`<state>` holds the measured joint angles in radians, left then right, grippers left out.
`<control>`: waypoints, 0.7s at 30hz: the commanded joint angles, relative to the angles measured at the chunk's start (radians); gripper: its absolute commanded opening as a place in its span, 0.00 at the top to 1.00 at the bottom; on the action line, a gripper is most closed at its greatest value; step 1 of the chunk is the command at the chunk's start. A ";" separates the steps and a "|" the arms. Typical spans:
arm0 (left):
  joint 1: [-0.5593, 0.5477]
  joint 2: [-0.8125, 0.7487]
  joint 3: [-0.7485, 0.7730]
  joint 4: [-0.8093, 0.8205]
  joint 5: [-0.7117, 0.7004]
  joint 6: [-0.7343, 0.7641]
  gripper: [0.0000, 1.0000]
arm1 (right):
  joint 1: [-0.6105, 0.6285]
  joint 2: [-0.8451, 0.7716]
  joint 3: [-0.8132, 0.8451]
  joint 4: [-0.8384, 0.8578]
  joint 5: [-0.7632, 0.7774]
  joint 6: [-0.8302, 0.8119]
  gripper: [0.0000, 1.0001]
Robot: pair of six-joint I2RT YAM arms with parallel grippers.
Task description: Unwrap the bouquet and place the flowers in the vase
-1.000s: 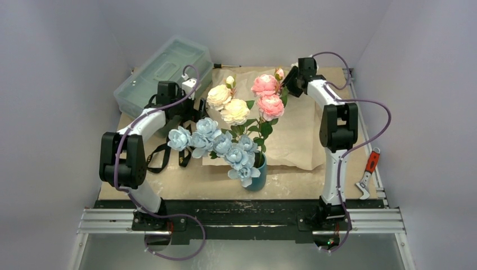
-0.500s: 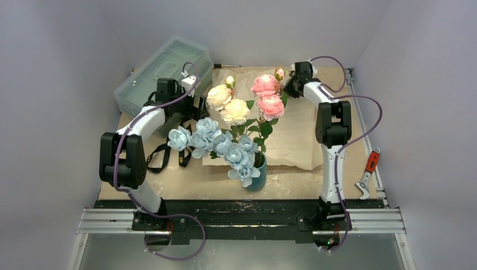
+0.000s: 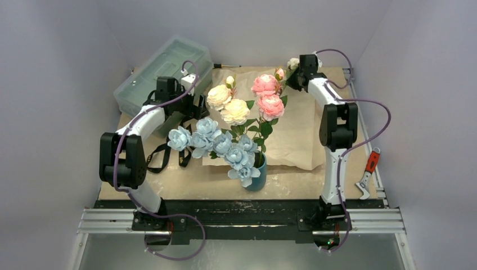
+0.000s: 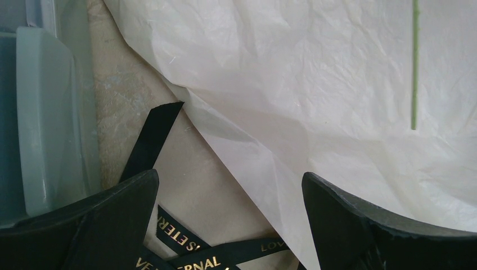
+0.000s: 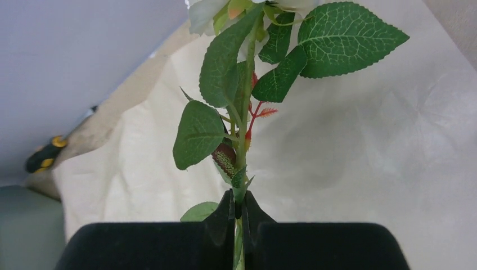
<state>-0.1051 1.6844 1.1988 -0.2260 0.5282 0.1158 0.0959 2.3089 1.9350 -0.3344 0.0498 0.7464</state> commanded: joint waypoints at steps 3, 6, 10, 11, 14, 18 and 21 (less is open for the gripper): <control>-0.002 -0.034 0.024 0.036 0.022 -0.019 0.00 | -0.028 -0.265 -0.049 0.077 -0.035 0.007 1.00; -0.003 -0.038 0.015 0.046 0.022 -0.017 0.00 | -0.048 -0.344 -0.086 0.097 -0.040 -0.016 1.00; -0.001 -0.042 0.003 0.050 -0.001 -0.014 0.00 | -0.078 -0.458 -0.135 0.112 -0.048 -0.047 1.00; -0.001 -0.044 0.001 0.050 -0.006 -0.016 0.00 | -0.084 -0.489 -0.157 0.122 -0.048 -0.057 1.00; -0.001 -0.045 -0.005 0.047 -0.012 -0.016 0.00 | -0.093 -0.605 -0.234 0.158 -0.075 -0.101 1.00; -0.001 -0.044 -0.009 0.041 -0.011 -0.020 0.00 | -0.093 -0.770 -0.335 0.181 -0.074 -0.157 1.00; -0.001 -0.046 -0.021 0.050 -0.002 -0.028 0.00 | -0.093 -0.923 -0.415 0.185 -0.078 -0.184 1.00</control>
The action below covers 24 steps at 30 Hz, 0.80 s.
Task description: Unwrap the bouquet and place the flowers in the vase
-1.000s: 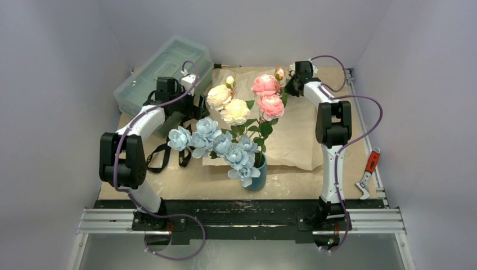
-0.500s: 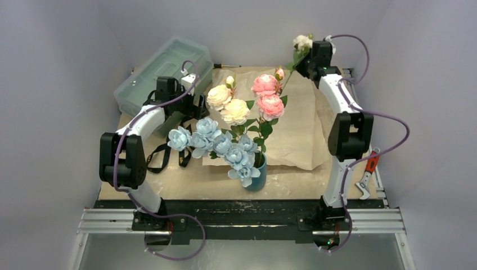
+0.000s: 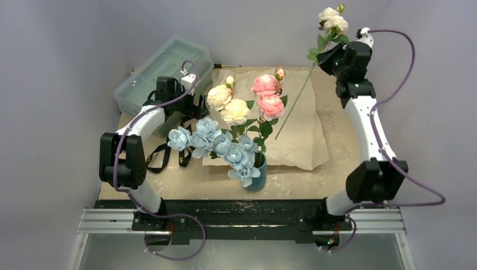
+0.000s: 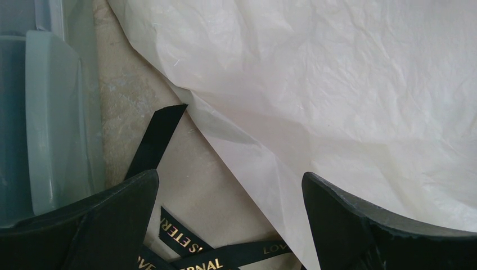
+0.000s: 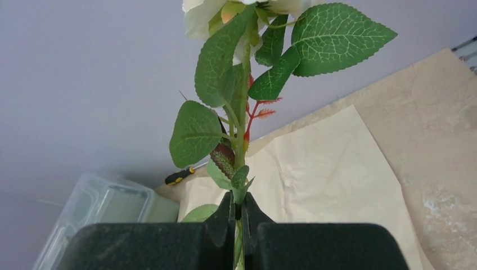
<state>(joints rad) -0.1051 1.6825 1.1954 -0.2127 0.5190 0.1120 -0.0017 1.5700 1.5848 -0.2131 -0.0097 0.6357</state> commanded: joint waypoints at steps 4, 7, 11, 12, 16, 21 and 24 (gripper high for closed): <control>-0.001 -0.040 -0.030 0.047 0.012 -0.029 0.00 | 0.005 -0.351 -0.161 0.075 -0.076 -0.128 1.00; -0.001 -0.042 -0.042 0.057 0.019 -0.036 0.00 | 0.005 -0.453 -0.191 0.027 -0.101 -0.141 1.00; -0.001 -0.045 -0.052 0.063 0.030 -0.046 0.00 | 0.005 -0.572 -0.221 -0.018 -0.135 -0.166 1.00; -0.001 -0.048 -0.055 0.066 0.030 -0.046 0.00 | 0.005 -0.601 -0.233 -0.011 -0.174 -0.188 1.00; -0.002 -0.054 -0.072 0.079 0.034 -0.060 0.00 | 0.005 -0.711 -0.317 0.045 -0.364 -0.206 1.00; -0.007 -0.074 -0.096 0.087 0.032 -0.071 0.00 | 0.005 -0.849 -0.450 0.256 -0.485 -0.129 1.00; -0.008 -0.089 -0.100 0.080 0.030 -0.068 0.00 | 0.005 -0.920 -0.534 0.438 -0.536 -0.055 1.00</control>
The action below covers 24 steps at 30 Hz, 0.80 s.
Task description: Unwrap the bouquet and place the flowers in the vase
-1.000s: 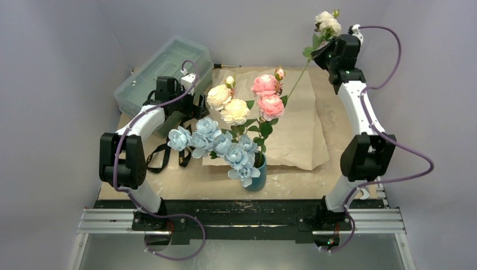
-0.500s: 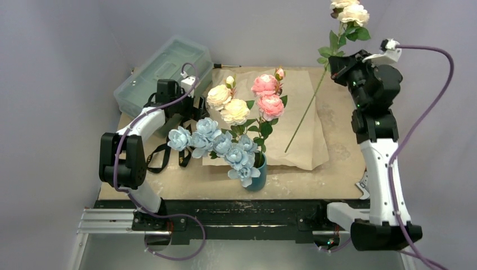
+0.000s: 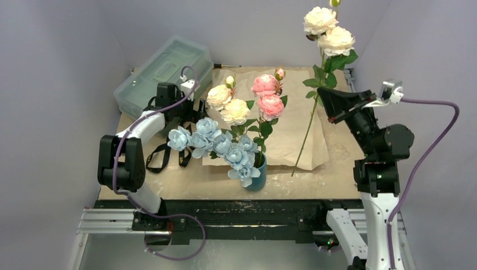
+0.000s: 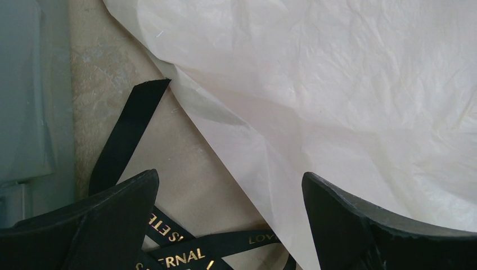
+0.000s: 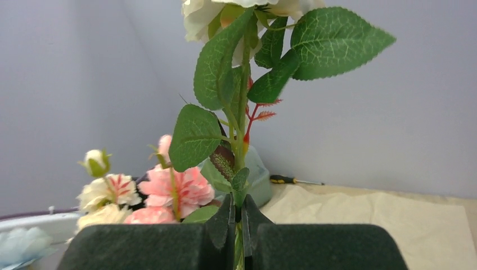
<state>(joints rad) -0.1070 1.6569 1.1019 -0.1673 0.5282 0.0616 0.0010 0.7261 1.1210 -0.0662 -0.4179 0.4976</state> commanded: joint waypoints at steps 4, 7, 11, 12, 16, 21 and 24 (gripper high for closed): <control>-0.009 -0.078 -0.008 0.021 0.014 -0.008 0.00 | 0.002 -0.056 -0.025 0.341 -0.205 0.144 1.00; -0.017 -0.077 -0.002 0.006 0.010 0.003 0.00 | 0.002 -0.049 0.012 0.408 -0.216 0.173 1.00; -0.032 -0.072 0.012 -0.005 -0.004 0.010 0.00 | 0.002 -0.024 0.076 0.456 -0.227 0.254 1.00; -0.036 -0.070 0.015 -0.006 -0.007 0.010 0.00 | 0.002 -0.020 0.090 0.462 -0.227 0.278 1.00; -0.049 -0.069 0.016 -0.007 -0.018 0.010 0.00 | 0.002 -0.012 0.111 0.485 -0.239 0.352 1.00; -0.052 -0.071 0.021 -0.020 -0.027 0.024 0.00 | 0.002 -0.002 0.071 0.550 -0.239 0.381 1.00; -0.053 -0.065 0.034 -0.036 -0.032 0.033 0.00 | 0.009 0.020 0.051 0.608 -0.225 0.394 1.00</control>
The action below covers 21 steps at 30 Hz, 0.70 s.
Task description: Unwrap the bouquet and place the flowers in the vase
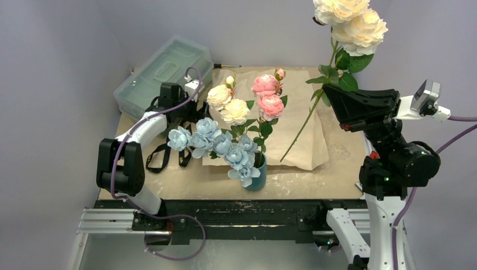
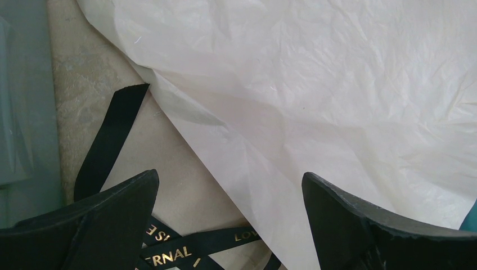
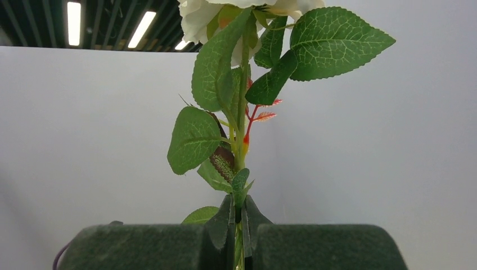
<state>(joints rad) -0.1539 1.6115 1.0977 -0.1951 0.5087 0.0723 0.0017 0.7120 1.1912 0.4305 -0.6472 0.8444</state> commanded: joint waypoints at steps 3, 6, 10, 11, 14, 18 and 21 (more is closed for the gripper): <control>-0.005 -0.014 0.051 -0.028 -0.015 0.031 0.00 | 0.055 0.065 -0.029 0.156 0.022 0.034 1.00; -0.006 -0.015 0.059 -0.041 -0.022 0.040 0.00 | 0.126 0.092 -0.040 0.184 0.046 -0.002 1.00; -0.006 -0.021 0.062 -0.053 -0.033 0.053 0.00 | 0.205 0.121 -0.043 0.203 0.074 -0.036 1.00; -0.004 -0.021 0.062 -0.055 -0.034 0.053 0.00 | 0.223 0.128 -0.040 0.204 0.081 -0.041 1.00; -0.006 -0.020 0.061 -0.056 -0.035 0.054 0.00 | 0.271 0.145 -0.039 0.214 0.094 -0.048 1.00; -0.006 -0.023 0.052 -0.052 -0.037 0.055 0.00 | 0.353 0.171 -0.054 0.238 0.113 -0.099 1.00; -0.005 -0.027 0.051 -0.056 -0.040 0.060 0.00 | 0.399 0.183 -0.073 0.255 0.129 -0.137 1.00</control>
<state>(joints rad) -0.1539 1.6115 1.1240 -0.2573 0.4747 0.1028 0.3519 0.8879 1.1351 0.6041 -0.5632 0.7799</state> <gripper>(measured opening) 0.996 0.018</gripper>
